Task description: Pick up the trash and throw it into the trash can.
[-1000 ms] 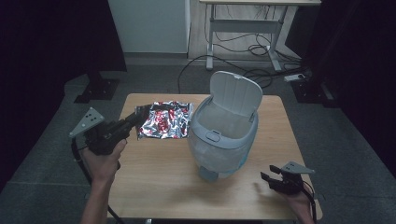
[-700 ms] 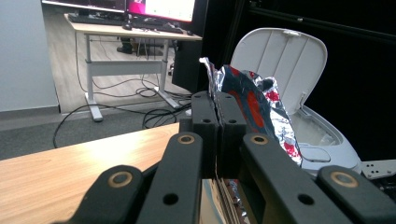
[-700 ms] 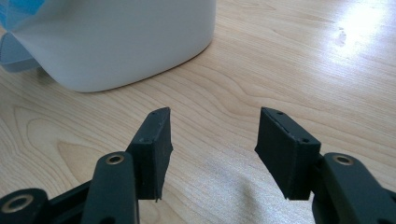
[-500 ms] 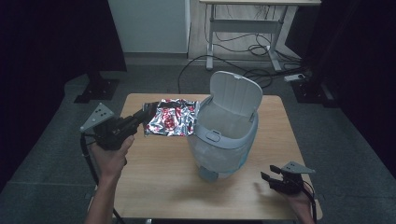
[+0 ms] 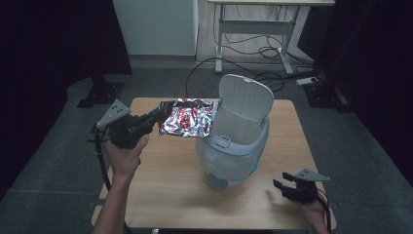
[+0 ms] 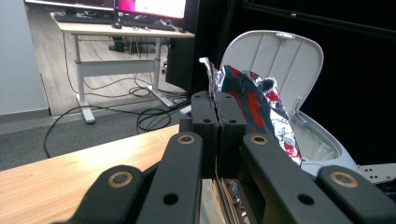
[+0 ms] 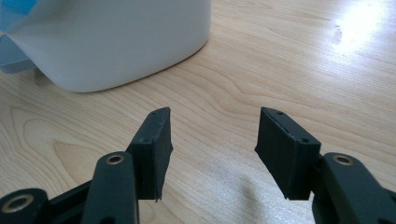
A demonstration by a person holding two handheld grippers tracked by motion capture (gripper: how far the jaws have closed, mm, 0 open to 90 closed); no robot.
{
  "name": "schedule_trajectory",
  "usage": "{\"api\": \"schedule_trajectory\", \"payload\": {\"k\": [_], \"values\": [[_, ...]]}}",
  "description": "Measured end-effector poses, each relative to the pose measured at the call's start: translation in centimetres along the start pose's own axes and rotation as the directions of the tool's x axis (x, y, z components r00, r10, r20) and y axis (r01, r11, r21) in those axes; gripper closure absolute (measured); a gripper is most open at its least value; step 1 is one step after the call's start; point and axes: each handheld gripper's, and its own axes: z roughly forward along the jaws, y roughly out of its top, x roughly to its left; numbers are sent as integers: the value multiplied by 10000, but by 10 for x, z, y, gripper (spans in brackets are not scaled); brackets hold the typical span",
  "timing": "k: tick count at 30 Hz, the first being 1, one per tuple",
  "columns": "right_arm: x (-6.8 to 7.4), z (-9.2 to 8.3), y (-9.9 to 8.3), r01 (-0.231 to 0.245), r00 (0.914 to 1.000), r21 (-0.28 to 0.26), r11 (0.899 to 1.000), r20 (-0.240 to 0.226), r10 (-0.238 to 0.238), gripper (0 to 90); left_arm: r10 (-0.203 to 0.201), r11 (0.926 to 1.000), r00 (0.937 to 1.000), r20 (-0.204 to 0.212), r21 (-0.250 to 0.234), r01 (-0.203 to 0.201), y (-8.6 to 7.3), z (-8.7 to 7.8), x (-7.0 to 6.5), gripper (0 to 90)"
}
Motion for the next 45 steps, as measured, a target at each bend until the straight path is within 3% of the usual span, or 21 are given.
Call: {"api": "schedule_trajectory", "payload": {"k": [25,45], "values": [[-2,-1,-3,-8,10000,108,9999,59,7,444,239,9992,9988,432,297,-252,9,46,-11,884],[-3,-2,-4,-22,10000,129,9999,95,21,444,342,9977,9972,665,569,-381,7,68,-18,884]]}}
